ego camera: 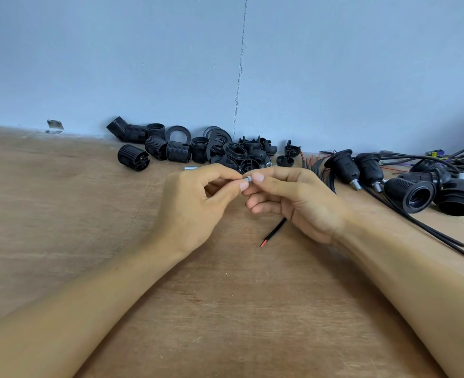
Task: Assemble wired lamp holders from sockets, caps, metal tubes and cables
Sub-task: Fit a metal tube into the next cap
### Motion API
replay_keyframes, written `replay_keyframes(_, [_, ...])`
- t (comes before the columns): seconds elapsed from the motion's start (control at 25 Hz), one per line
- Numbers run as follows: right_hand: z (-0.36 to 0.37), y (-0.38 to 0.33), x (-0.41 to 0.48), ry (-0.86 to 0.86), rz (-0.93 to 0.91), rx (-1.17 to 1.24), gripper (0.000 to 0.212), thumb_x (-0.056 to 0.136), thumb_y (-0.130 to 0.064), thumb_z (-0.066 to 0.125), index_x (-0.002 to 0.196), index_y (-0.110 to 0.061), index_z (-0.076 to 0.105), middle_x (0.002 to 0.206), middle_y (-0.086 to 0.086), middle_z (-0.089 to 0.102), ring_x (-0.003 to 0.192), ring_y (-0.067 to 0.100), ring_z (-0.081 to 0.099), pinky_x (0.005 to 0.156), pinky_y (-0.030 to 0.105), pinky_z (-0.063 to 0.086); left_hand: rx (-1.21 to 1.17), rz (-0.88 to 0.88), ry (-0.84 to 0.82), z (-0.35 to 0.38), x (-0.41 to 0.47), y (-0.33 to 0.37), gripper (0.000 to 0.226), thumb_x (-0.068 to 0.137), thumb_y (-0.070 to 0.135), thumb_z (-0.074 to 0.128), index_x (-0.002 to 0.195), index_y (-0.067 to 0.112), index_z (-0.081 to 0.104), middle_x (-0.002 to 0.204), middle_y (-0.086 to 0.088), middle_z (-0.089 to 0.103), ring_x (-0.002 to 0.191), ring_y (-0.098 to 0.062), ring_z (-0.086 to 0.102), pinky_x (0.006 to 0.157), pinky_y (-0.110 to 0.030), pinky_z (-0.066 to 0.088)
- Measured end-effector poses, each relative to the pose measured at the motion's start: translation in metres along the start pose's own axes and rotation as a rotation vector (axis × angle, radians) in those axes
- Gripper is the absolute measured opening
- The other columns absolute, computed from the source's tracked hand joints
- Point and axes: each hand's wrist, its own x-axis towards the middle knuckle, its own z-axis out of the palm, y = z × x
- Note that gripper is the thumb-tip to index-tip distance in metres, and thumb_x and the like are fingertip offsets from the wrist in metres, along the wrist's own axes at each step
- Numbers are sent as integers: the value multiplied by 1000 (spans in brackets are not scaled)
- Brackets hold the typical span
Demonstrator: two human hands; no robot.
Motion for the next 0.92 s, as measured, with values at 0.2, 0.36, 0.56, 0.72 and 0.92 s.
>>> replay_keyframes(0.2, [-1, 1, 0, 1, 7, -3, 25, 89, -13, 67, 109, 1, 72, 92, 14, 72, 76, 17, 71, 72, 24, 59, -20, -30, -8, -1, 0, 1, 21, 87, 12, 81, 89, 33, 78, 79, 18, 76, 72, -4, 70, 71, -23, 58])
replay_keyframes(0.36, [0, 1, 0, -25, 10, 10, 23, 85, -20, 71, 102, -5, 76, 92, 13, 73, 77, 17, 72, 72, 24, 59, -34, -41, 19, 1, -1, 1, 17, 87, 12, 81, 89, 30, 78, 78, 16, 76, 71, -5, 72, 71, -23, 58])
replay_keyframes(0.56, [2, 4, 1, -12, -12, 51, 24, 85, -19, 69, 105, -7, 74, 91, 9, 73, 76, 16, 71, 73, 25, 59, -143, -159, 1, 1, 0, 0, 4, 91, 18, 77, 93, 20, 79, 79, 4, 77, 65, -12, 71, 63, -27, 60])
replay_keyframes(0.72, [4, 4, 1, 14, -28, 44, 32, 87, -19, 68, 114, -3, 70, 94, 11, 73, 74, 16, 69, 72, 26, 58, -262, -282, -6, 1, 2, 0, 7, 93, 21, 75, 90, 16, 79, 77, -4, 76, 59, -14, 68, 58, -26, 58])
replay_keyframes(0.92, [9, 5, 1, 56, -47, -23, 28, 91, -22, 67, 109, -2, 70, 93, 12, 70, 68, 16, 64, 67, 27, 56, -335, -370, -11, 3, 2, 0, 11, 92, 25, 76, 85, 18, 79, 75, -6, 75, 57, -14, 65, 55, -24, 54])
